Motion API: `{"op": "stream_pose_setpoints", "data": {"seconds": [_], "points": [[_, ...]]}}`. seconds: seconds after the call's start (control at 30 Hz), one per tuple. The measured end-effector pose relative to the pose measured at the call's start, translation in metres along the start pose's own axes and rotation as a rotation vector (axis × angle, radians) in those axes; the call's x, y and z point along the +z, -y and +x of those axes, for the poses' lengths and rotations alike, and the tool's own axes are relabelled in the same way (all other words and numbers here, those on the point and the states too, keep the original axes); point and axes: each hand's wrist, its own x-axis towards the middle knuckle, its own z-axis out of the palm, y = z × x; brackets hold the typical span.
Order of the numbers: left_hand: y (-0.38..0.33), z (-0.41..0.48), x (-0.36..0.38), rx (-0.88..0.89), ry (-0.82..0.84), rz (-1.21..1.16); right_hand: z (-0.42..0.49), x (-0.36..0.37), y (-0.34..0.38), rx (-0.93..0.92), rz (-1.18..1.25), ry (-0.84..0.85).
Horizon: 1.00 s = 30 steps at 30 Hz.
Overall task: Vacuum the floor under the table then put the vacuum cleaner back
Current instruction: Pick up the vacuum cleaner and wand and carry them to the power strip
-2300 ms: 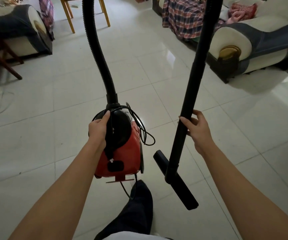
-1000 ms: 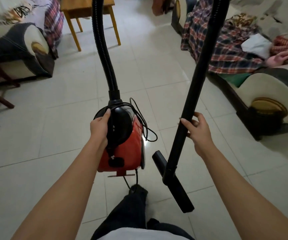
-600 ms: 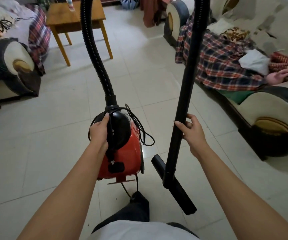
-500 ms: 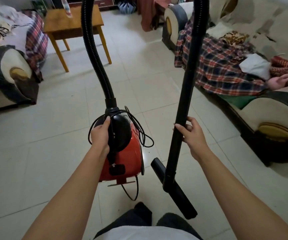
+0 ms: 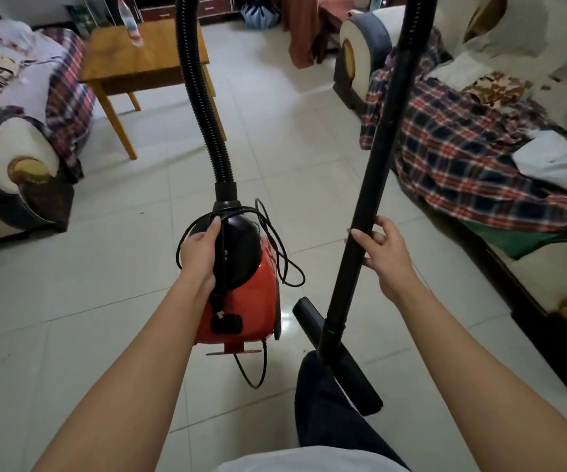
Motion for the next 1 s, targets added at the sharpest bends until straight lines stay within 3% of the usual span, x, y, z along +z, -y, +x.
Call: {"op": "stream_pose_setpoints", "data": {"seconds": [0.5,1.0], "points": [[-0.100,0.179,0.150,-0.028,-0.103,-0.022,0.260,0.012,0.069,0.014,-0.055,0.108],[-0.186,0.406,0.272,-0.075,0.003,0.024,0.509,0.082,0.123,0.022,-0.049,0.066]]}}
